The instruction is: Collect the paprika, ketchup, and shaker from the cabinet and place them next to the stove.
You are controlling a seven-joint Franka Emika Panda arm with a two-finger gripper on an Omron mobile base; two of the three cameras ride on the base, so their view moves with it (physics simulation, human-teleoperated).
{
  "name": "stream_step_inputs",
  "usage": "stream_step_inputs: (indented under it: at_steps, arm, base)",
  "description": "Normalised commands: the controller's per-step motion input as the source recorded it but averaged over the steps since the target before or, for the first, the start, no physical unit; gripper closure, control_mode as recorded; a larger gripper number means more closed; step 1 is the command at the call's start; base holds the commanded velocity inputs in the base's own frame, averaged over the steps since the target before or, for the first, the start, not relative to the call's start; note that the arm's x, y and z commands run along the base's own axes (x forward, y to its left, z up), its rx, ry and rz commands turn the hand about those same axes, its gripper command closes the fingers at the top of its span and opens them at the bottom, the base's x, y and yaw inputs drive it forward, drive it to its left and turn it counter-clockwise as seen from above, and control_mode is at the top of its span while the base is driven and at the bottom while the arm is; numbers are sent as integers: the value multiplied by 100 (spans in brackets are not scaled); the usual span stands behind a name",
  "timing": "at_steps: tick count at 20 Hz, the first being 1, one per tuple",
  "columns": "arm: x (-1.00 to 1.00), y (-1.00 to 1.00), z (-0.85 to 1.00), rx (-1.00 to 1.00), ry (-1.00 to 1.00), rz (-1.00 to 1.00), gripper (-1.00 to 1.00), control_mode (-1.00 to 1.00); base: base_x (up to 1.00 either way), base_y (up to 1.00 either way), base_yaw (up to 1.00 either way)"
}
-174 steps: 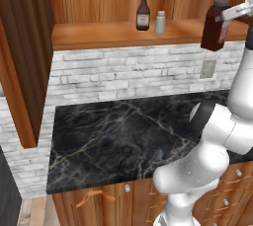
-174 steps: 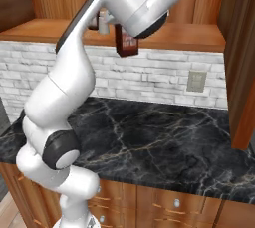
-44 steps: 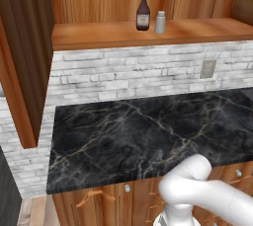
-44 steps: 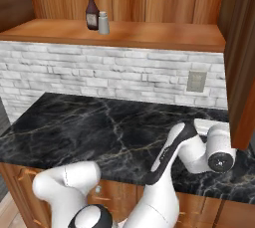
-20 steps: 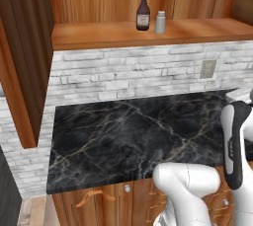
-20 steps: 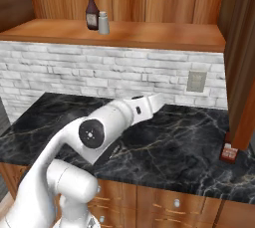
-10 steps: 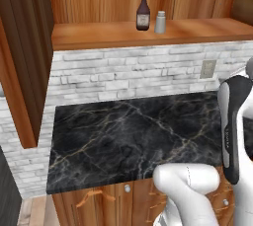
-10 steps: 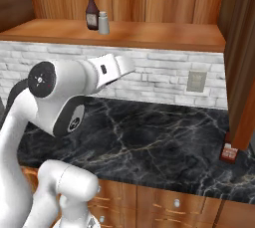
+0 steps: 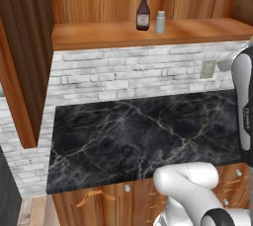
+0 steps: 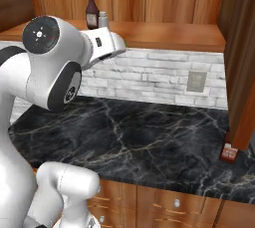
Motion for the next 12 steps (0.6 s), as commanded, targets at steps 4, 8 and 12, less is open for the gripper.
stream_step_inputs:
  at_steps: [4, 8, 12]
  arm:
    - [2, 8, -19, 32, -6, 9, -100, -100]
    - [3, 43, 11, 17, 2, 1, -100, -100]
    - [1, 51, 20, 6, 2, 0, -100, -100]
  base:
    - [0, 0, 0]
    - [0, 0, 0]
    - [0, 0, 0]
